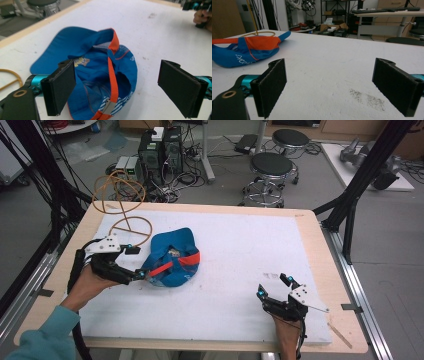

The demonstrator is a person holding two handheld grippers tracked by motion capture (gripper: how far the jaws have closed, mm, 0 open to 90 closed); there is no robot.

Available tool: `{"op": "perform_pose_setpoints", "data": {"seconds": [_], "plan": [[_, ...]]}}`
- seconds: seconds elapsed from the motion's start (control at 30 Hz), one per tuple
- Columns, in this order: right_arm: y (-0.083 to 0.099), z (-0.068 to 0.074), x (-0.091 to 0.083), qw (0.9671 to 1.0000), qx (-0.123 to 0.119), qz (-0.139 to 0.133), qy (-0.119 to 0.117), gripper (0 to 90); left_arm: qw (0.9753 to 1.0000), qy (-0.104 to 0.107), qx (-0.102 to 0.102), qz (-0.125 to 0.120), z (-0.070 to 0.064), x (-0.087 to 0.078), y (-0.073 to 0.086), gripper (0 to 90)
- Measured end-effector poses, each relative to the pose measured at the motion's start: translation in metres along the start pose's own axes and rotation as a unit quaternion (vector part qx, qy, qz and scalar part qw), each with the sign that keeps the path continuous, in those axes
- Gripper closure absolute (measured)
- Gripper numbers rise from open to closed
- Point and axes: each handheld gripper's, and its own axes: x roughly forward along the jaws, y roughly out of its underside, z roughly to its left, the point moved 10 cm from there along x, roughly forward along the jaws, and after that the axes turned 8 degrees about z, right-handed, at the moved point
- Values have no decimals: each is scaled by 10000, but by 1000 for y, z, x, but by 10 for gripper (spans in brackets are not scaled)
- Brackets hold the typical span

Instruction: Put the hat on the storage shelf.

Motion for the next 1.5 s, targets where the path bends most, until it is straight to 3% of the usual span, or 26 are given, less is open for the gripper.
{"op": "perform_pose_setpoints", "data": {"seconds": [0.3, 0.43, 0.57, 0.7, 1.0, 1.13, 1.27, 1.33, 1.5], "plan": [[0, -1, -1, 10000, 15, -41, -2, 111, 9983, 166, -148, 534, 3, 31, 15, 186], [-1, 0, -2, 10000, 11, -88, -13, 111, 9978, 76, -127, 653, 6, 42, 18, 222], [-1, -1, -2, 9999, 66, -84, -11, 111, 9964, 115, -399, 739, 8, 52, 25, 240], [-1, -1, -2, 10000, 53, -80, -24, 112, 9941, 118, -446, 982, 8, 60, 35, 270], [-1, -2, -2, 9999, 69, -107, -15, 111, 9927, 159, -414, 1119, 5, 63, 39, 533], [-1, -1, -2, 9999, 66, -113, -16, 112, 9916, 129, -382, 1229, 4, 64, 41, 587], [-1, -2, -2, 9999, 71, -106, -12, 112, 9911, 140, -255, 1302, -1, 67, 41, 698], [-1, -1, -2, 9999, 83, -101, -9, 112, 9911, 136, -284, 1297, -3, 67, 40, 740], [-1, -2, -2, 9999, 81, -102, -6, 112, 9902, 174, -295, 1354, -6, 66, 40, 780]]}}
